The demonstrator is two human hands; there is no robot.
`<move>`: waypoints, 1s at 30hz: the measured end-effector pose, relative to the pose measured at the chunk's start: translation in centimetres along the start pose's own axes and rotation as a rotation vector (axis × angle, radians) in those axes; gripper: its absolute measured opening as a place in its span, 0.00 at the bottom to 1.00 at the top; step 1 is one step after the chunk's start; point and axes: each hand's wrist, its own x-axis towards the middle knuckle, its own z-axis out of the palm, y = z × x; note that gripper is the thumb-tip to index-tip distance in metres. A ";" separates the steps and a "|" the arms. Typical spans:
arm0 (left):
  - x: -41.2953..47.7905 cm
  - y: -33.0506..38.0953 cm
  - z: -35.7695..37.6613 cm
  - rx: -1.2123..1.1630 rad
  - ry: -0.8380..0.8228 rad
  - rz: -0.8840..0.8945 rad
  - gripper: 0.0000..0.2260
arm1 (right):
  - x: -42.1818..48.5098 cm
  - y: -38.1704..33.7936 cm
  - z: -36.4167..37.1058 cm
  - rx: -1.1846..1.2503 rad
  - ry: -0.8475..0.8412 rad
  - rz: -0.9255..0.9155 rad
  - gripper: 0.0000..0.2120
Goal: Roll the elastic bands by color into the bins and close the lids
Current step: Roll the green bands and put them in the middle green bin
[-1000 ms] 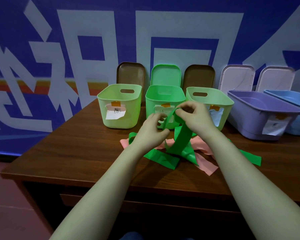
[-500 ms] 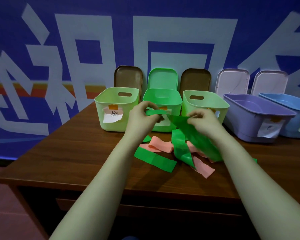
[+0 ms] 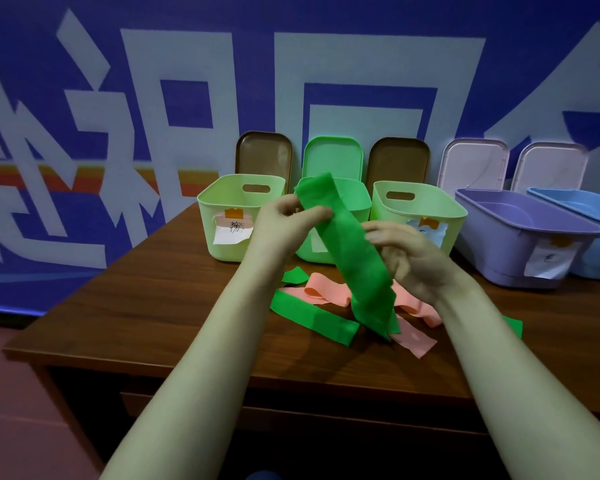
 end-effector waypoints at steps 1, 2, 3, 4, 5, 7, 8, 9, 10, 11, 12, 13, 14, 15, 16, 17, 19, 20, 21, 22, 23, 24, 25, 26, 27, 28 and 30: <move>0.0 -0.1 0.2 -0.070 0.010 -0.009 0.05 | 0.2 0.0 0.4 -0.043 0.052 -0.021 0.07; -0.1 -0.1 0.4 -0.143 0.011 -0.031 0.04 | 0.3 0.1 0.7 -0.095 0.079 -0.043 0.07; -0.2 -0.1 0.5 -0.224 0.008 -0.056 0.03 | 0.4 0.1 1.0 -0.133 0.089 -0.059 0.07; -0.3 -0.1 0.7 -0.306 0.003 -0.076 0.04 | 0.4 0.0 1.4 -0.148 0.091 -0.066 0.08; -0.4 0.0 0.8 -0.381 -0.004 -0.079 0.05 | 0.4 -0.3 1.7 -0.148 0.091 -0.067 0.08; -0.6 0.2 1.0 -0.498 -0.023 -0.063 0.07 | 0.1 -0.7 2.4 -0.148 0.072 -0.080 0.08; -0.7 0.4 1.0 -0.547 -0.042 -0.055 0.08 | -0.1 -1.0 2.8 -0.148 0.053 -0.088 0.09; -0.7 0.6 0.9 -0.592 -0.066 -0.046 0.08 | -0.3 -1.2 3.3 -0.144 0.029 -0.094 0.09; -0.7 0.9 0.8 -0.635 -0.095 -0.037 0.07 | -0.5 -1.3 3.8 -0.134 0.003 -0.096 0.09; -0.7 1.2 0.7 -0.670 -0.120 -0.029 0.08 | -0.7 -1.5 4.3 -0.116 -0.020 -0.097 0.09; -0.7 1.6 0.4 -0.696 -0.137 -0.024 0.08 | -0.9 -1.7 4.7 -0.090 -0.041 -0.099 0.09; -0.8 2.0 0.1 -0.719 -0.144 -0.019 0.10 | -1.1 -1.9 5.0 -0.059 -0.057 -0.097 0.10; -0.9 2.5 -0.2 -0.744 -0.148 -0.011 0.11 | -1.3 -2.2 5.3 -0.026 -0.073 -0.095 0.10; -1.2 2.9 -0.5 -0.768 -0.152 -0.004 0.12 | -1.6 -2.5 5.5 0.013 -0.092 -0.093 0.10; -1.5 3.3 -0.8 -0.789 -0.157 -0.002 0.12 | -1.7 -2.6 5.6 0.061 -0.114 -0.088 0.10; -1.7 3.6 -1.0 -0.806 -0.158 -0.003 0.11 | -1.8 -2.7 5.6 0.119 -0.141 -0.078 0.11; -2.0 4.0 -1.4 -0.830 -0.143 -0.001 0.10 | -1.9 -2.6 5.5 0.230 -0.186 -0.053 0.14; -2.1 4.1 -1.6 -0.839 -0.130 0.002 0.09 | -1.8 -2.4 5.5 0.270 -0.202 -0.040 0.15; -2.0 4.0 -1.7 -0.841 -0.116 -0.002 0.09 | -1.6 -2.0 5.3 0.300 -0.215 -0.018 0.16; -1.8 3.7 -1.8 -0.832 -0.099 -0.017 0.08 | -1.4 -1.6 5.1 0.305 -0.225 0.009 0.17; -1.5 3.3 -1.8 -0.819 -0.086 -0.043 0.09 | -1.1 -1.1 4.9 0.271 -0.222 0.044 0.18; -1.3 2.7 -1.8 -0.806 -0.077 -0.074 0.09 | -0.7 -0.4 4.5 0.192 -0.205 0.087 0.19; -1.1 2.0 -1.8 -0.797 -0.071 -0.113 0.09 | -0.2 0.3 4.0 0.077 -0.181 0.137 0.19; -0.9 1.3 -1.8 -0.789 -0.063 -0.157 0.09 | 0.2 1.1 3.4 -0.069 -0.154 0.188 0.19; -0.8 0.5 -1.9 -0.772 -0.055 -0.198 0.09 | 0.4 1.8 3.0 -0.236 -0.130 0.233 0.17; -0.9 -0.3 -1.9 -0.741 -0.050 -0.234 0.09 | 0.6 2.6 2.5 -0.413 -0.104 0.261 0.13; -1.2 -1.7 -2.0 -0.672 -0.050 -0.286 0.09 | 0.8 3.9 1.7 -0.749 -0.045 0.288 0.05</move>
